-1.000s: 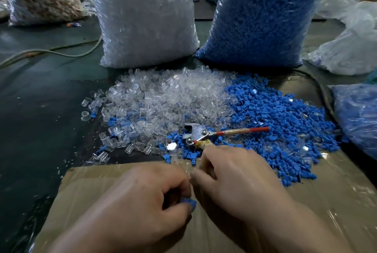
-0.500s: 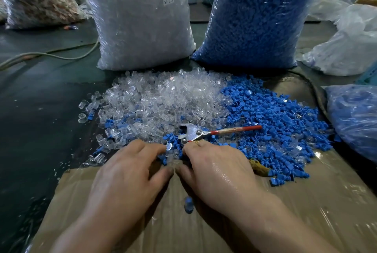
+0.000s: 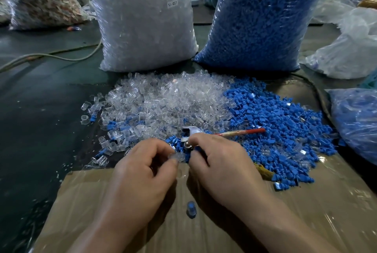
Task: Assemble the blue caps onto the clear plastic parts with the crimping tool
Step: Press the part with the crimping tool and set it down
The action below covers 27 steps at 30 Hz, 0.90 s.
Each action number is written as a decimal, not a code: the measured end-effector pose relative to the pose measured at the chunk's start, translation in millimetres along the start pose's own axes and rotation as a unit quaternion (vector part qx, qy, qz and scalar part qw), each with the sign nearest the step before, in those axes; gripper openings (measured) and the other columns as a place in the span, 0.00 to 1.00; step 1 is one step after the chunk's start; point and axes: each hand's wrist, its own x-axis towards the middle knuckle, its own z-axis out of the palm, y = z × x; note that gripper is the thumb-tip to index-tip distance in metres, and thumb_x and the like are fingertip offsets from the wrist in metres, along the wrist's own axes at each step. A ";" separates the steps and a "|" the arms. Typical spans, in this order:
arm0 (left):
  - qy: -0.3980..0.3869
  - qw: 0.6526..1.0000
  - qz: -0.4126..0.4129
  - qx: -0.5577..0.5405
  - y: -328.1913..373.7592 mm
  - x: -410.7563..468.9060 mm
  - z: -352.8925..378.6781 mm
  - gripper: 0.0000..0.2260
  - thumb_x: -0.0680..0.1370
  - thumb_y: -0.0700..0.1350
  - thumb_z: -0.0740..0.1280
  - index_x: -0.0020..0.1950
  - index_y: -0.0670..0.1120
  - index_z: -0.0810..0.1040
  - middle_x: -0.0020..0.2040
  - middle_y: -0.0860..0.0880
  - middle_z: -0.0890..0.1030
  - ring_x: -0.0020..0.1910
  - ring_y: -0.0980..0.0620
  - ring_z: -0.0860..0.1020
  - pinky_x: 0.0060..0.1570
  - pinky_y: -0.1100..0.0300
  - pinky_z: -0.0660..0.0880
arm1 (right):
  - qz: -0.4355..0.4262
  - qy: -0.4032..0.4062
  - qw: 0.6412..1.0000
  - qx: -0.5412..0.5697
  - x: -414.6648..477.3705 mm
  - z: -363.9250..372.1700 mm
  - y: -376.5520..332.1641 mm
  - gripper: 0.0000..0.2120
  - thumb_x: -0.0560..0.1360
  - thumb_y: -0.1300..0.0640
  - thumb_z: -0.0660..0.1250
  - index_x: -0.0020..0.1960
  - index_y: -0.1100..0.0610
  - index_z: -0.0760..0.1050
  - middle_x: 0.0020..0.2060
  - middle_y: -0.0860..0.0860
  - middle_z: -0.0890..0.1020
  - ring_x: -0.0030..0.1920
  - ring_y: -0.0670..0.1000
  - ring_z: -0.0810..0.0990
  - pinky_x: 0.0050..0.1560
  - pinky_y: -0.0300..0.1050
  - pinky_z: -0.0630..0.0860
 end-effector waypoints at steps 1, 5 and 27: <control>-0.005 0.998 -0.037 -0.060 2.5 -0.3 0.2 0.03 0.72 0.50 0.71 0.43 0.57 0.80 0.33 0.55 0.81 0.29 0.61 0.77 0.29 0.69 0.72 | 0.027 0.012 0.998 0.052 -0.2 -1.5 2.0 0.06 0.76 0.51 0.61 0.50 0.47 0.77 0.37 0.41 0.79 0.40 0.44 0.77 0.40 0.41 0.73; -0.030 0.931 -0.150 -0.332 10.3 -1.5 0.5 0.03 0.67 0.42 0.70 0.39 0.47 0.81 0.30 0.39 0.78 0.27 0.44 0.74 0.24 0.59 0.72 | 0.150 -0.037 0.870 0.468 -2.9 -8.1 -0.6 0.09 0.78 0.61 0.66 0.46 0.48 0.80 0.35 0.52 0.83 0.34 0.53 0.83 0.31 0.43 0.79; -0.062 0.917 -0.086 -0.384 8.1 4.4 6.2 0.09 0.66 0.43 0.76 0.44 0.49 0.83 0.35 0.43 0.81 0.31 0.47 0.79 0.29 0.61 0.76 | 0.060 -0.036 0.914 0.399 -6.1 -6.3 1.8 0.04 0.77 0.56 0.67 0.49 0.49 0.79 0.33 0.56 0.83 0.33 0.53 0.84 0.34 0.50 0.81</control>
